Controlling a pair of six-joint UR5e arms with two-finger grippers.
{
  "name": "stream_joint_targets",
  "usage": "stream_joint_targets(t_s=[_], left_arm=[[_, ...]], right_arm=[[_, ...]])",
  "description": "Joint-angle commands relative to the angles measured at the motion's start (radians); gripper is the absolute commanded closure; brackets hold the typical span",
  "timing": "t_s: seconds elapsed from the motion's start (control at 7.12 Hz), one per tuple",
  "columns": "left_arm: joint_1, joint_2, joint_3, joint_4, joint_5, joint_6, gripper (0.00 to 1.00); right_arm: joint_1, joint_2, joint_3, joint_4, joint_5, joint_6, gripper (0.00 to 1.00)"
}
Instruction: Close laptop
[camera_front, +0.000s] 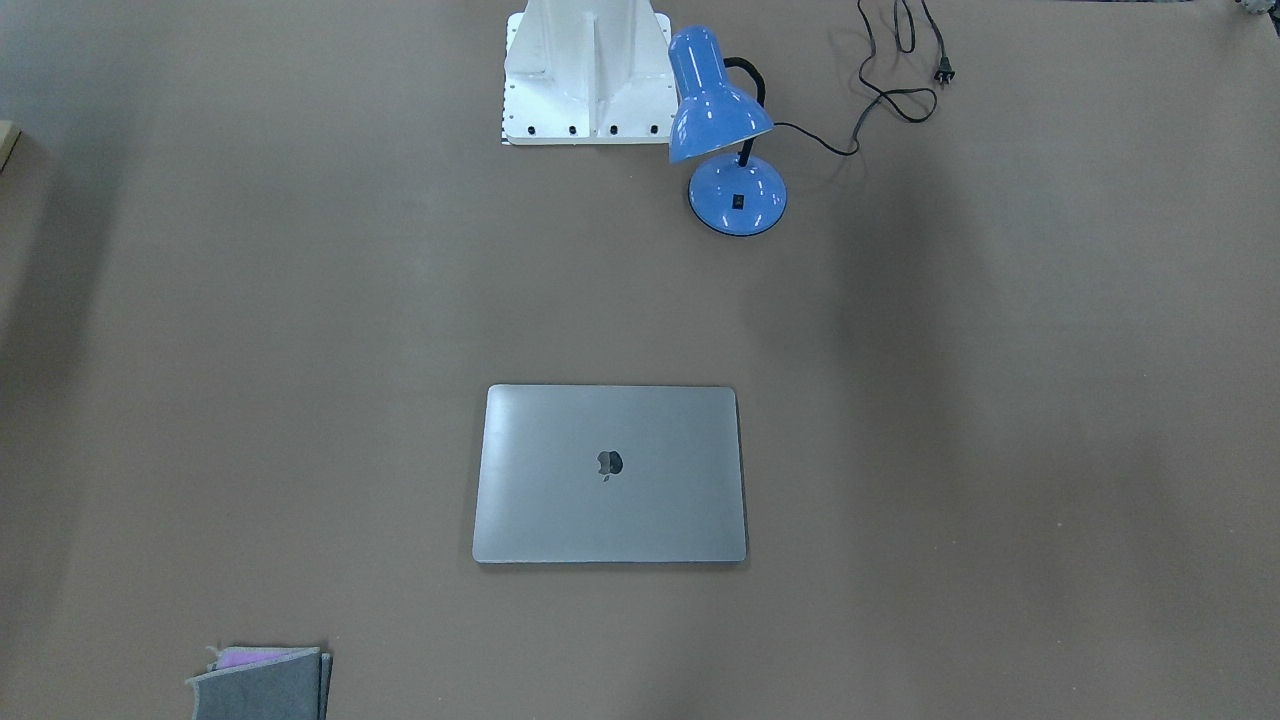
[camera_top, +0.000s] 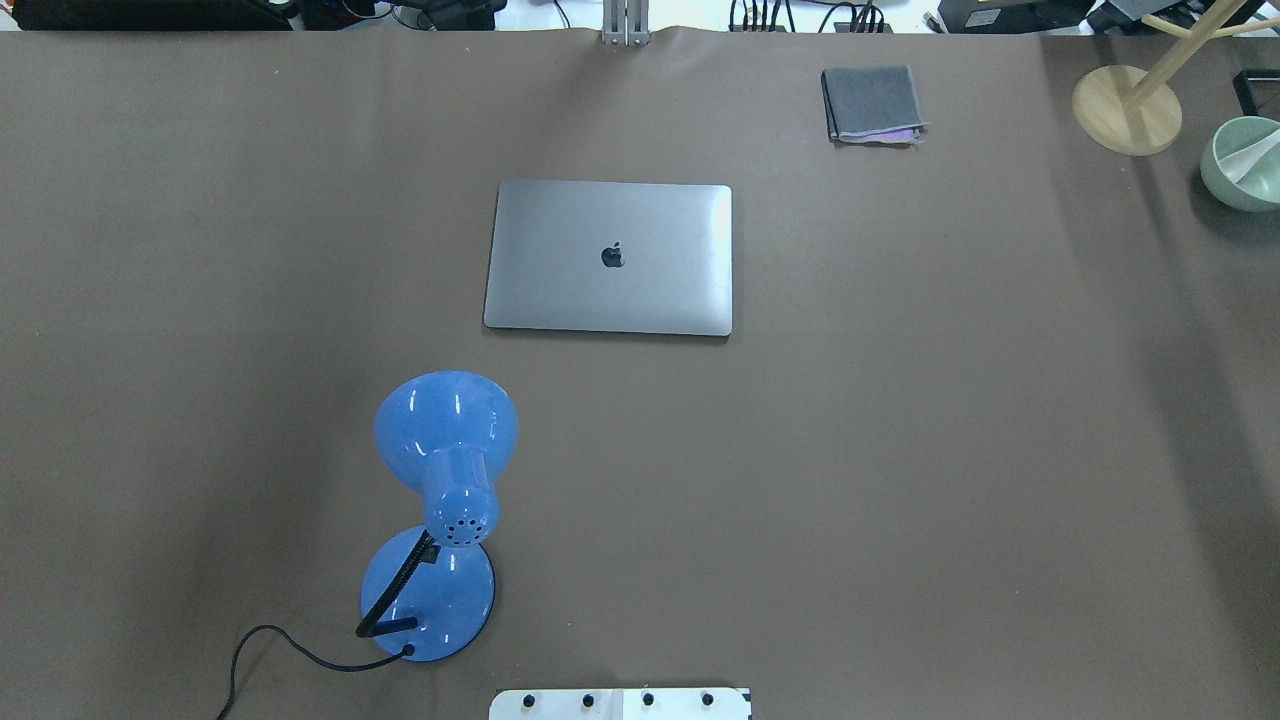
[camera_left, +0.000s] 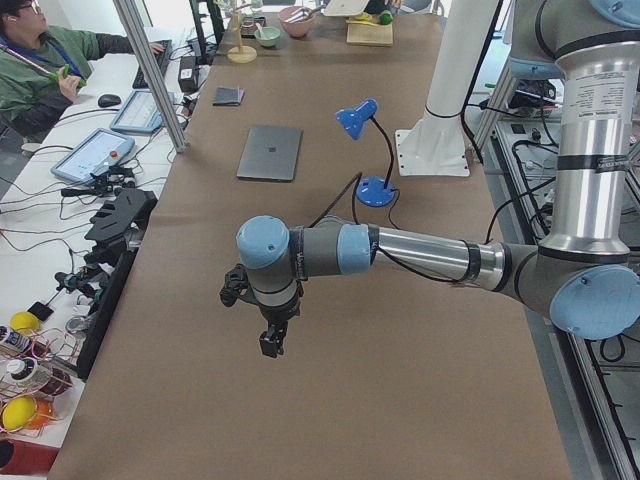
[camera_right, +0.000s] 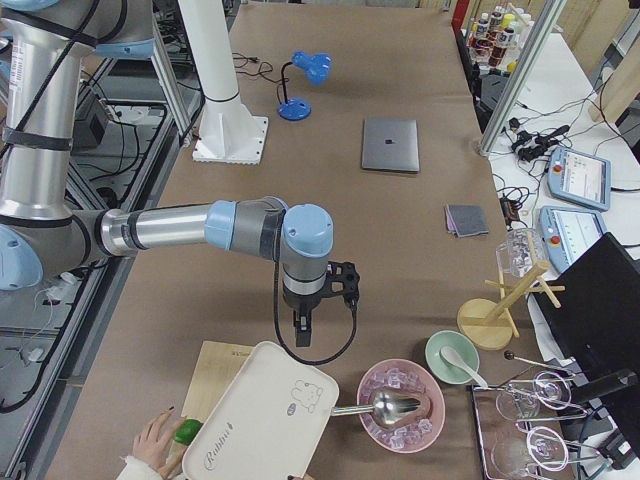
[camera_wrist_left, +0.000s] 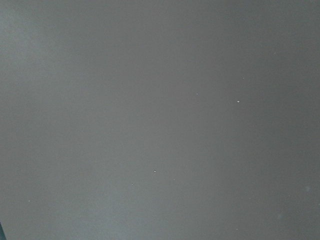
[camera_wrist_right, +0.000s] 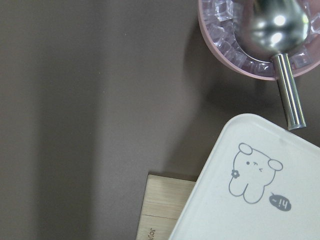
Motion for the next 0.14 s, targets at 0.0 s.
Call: stream_joint_targets(t_s=[0.0], left_arm=[[0.000, 0.000, -0.001, 0.001, -0.001, 0.000, 0.01]], right_arm=[[-0.002, 0.000, 0.000, 0.000, 0.000, 0.000, 0.00]])
